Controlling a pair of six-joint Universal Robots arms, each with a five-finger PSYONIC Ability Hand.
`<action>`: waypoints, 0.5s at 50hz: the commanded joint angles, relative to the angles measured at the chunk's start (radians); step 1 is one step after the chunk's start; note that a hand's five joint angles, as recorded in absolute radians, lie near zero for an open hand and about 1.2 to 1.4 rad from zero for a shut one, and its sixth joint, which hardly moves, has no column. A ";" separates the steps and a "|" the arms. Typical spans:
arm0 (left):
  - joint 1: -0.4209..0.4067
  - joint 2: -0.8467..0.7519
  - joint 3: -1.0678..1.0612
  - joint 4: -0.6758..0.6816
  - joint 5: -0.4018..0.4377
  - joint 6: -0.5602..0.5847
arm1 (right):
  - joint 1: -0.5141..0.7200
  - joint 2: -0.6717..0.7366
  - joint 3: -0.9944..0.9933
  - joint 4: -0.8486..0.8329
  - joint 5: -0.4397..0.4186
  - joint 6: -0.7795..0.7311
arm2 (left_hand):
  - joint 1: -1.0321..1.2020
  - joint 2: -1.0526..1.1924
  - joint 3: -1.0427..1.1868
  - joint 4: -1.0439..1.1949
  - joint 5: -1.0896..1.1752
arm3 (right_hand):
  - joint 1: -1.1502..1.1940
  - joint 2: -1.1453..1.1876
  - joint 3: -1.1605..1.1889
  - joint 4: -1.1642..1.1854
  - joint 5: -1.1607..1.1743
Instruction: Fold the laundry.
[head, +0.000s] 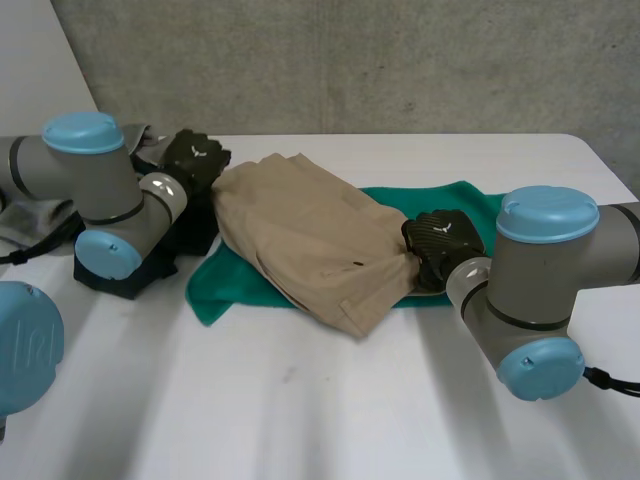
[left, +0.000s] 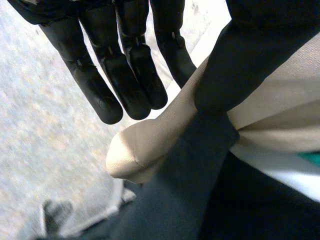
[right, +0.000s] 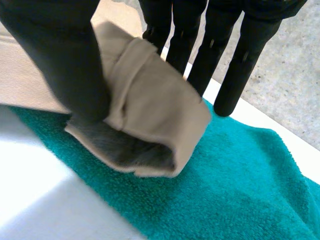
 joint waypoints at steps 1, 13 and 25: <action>-0.006 0.026 -0.013 0.038 0.006 0.040 | -0.006 0.002 -0.001 0.002 -0.004 0.002 | 0.232 0.203 0.207 0.200 0.238 | -0.518 -0.510 -0.518 -0.519 -0.514; 0.105 0.162 0.029 0.096 -0.122 -0.047 | -0.018 -0.065 0.005 0.054 -0.048 0.095 | 0.232 0.203 0.207 0.200 0.238 | -0.674 -0.666 -0.673 -0.675 -0.670; 0.313 0.288 0.116 0.159 -0.301 -0.390 | -0.043 -0.125 0.040 0.004 -0.188 0.206 | 0.232 0.203 0.207 0.200 0.238 | -0.674 -0.666 -0.673 -0.675 -0.670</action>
